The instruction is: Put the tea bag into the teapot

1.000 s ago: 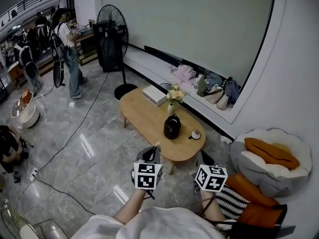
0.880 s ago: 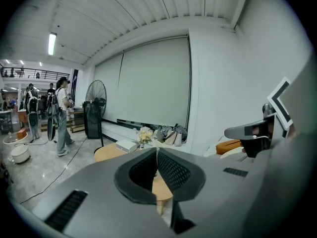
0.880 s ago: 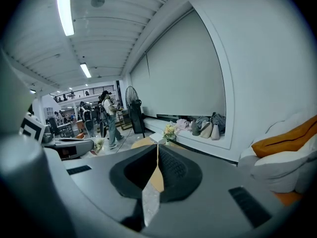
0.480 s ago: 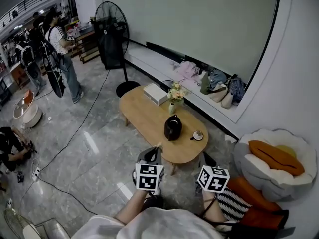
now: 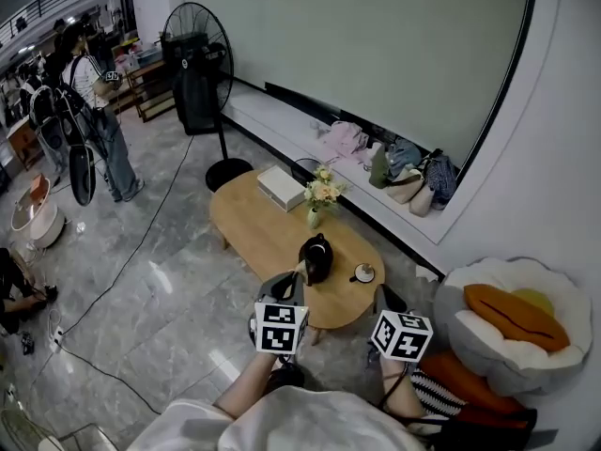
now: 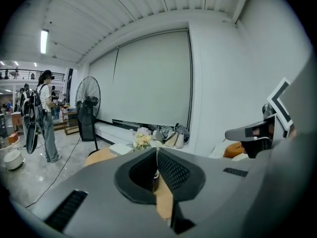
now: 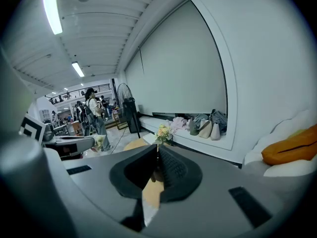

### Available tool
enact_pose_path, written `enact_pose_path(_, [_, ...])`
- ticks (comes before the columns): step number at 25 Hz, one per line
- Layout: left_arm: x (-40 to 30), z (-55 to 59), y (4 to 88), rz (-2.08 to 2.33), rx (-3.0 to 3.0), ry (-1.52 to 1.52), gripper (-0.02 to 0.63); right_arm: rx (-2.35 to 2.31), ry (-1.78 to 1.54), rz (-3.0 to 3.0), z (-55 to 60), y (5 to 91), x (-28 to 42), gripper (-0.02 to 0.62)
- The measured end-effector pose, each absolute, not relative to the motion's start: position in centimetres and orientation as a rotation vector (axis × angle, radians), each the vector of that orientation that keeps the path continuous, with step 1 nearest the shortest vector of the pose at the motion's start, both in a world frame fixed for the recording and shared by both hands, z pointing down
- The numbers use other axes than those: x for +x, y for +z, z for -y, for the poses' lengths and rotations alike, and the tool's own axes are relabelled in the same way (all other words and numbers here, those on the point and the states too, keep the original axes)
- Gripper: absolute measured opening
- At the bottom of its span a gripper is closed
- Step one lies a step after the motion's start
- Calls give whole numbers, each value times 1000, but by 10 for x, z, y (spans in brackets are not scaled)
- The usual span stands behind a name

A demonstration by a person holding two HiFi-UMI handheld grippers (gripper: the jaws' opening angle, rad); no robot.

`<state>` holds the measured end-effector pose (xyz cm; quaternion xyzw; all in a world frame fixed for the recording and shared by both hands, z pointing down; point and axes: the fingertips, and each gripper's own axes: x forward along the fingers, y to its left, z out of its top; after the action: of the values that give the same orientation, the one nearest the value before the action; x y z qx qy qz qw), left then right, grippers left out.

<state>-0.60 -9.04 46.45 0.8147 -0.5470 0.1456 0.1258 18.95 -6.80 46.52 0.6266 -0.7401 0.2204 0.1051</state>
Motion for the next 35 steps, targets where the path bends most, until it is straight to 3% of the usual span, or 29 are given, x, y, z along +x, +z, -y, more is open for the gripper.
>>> enact_pose_path(24, [-36, 265, 466, 1582, 2346, 342, 17, 1784, 599, 2179, 245, 452, 152, 35])
enact_pose_path(35, [-31, 301, 487, 1537, 2328, 412, 17, 1743, 665, 2133, 274, 479, 152, 35])
